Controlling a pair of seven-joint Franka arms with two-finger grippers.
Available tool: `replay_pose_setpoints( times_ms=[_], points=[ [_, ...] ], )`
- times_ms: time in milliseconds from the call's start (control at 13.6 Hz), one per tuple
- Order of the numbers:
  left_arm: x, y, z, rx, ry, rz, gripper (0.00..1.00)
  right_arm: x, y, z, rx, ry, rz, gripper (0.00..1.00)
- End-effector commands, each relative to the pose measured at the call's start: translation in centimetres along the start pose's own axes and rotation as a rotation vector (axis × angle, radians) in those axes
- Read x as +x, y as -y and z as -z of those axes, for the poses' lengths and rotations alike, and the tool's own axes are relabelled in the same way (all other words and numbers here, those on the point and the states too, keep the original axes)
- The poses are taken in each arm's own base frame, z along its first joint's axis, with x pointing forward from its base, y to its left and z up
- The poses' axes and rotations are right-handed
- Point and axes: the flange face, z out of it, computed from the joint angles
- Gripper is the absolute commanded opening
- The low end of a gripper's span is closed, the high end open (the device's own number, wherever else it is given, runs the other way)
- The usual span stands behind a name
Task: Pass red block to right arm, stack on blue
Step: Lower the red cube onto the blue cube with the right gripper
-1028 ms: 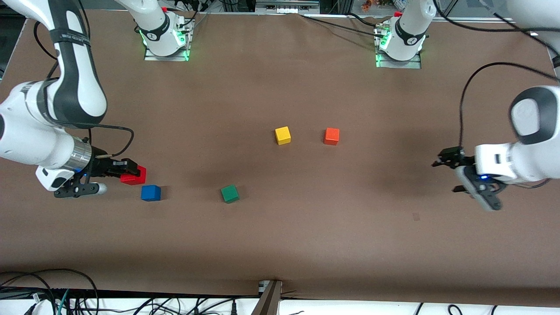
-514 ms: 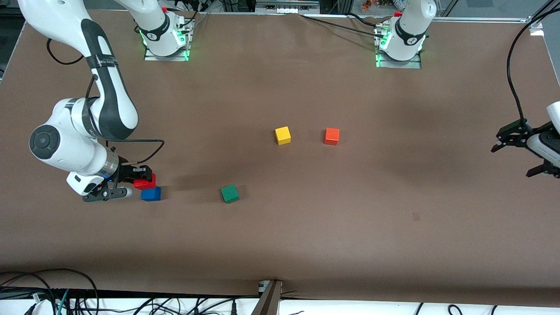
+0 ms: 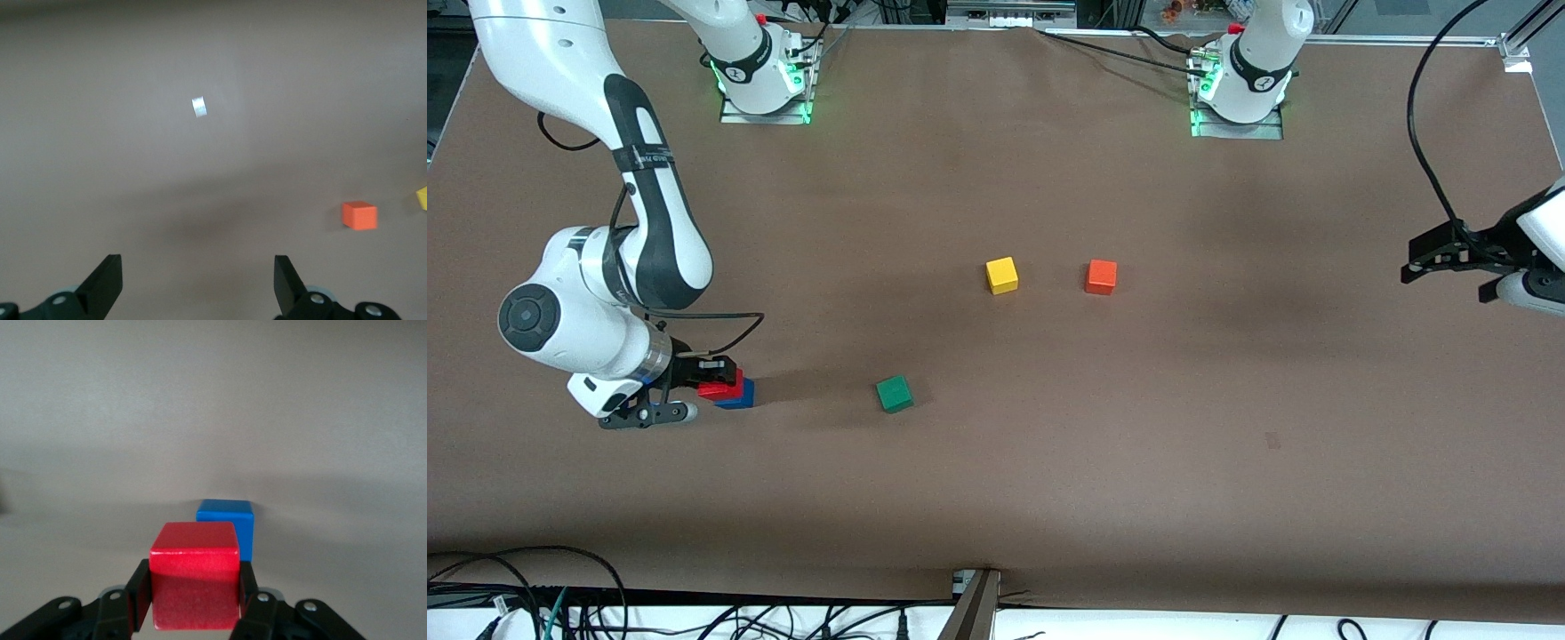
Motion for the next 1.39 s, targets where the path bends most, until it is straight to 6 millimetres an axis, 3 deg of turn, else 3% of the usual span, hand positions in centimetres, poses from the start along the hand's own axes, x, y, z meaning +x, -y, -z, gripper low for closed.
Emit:
replay_pose_setpoints(
  times_ms=[0, 220, 367, 514, 734, 1321],
  points=[
    [-1.4, 0.3, 0.8, -0.01, 0.044, 0.069, 1.0, 0.9, -1.0, 0.3, -0.01, 0.01, -0.017, 0.07],
    [-2.3, 0.5, 1.4, -0.022, 0.037, 0.077, 1.0, 1.3, -1.2, 0.1, -0.014, 0.038, -0.02, 0.07],
    [-2.9, 1.3, 0.7, -0.024, 0.055, 0.093, 1.0, 1.3, -1.2, -0.1, -0.015, 0.04, -0.02, 0.07],
    [-3.8, 1.0, 0.0, -0.021, 0.07, 0.089, 1.0, 1.5, -1.2, -0.8, -0.017, 0.045, -0.02, 0.07],
    [-3.4, -0.9, -0.1, -0.006, 0.07, 0.056, 1.0, 1.5, -1.2, -1.1, -0.032, 0.052, -0.008, 0.07],
    [-2.2, -1.7, -0.8, 0.005, 0.086, 0.04, 1.0, 1.4, -1.1, -1.8, -0.028, 0.061, -0.011, 0.08]
  ],
)
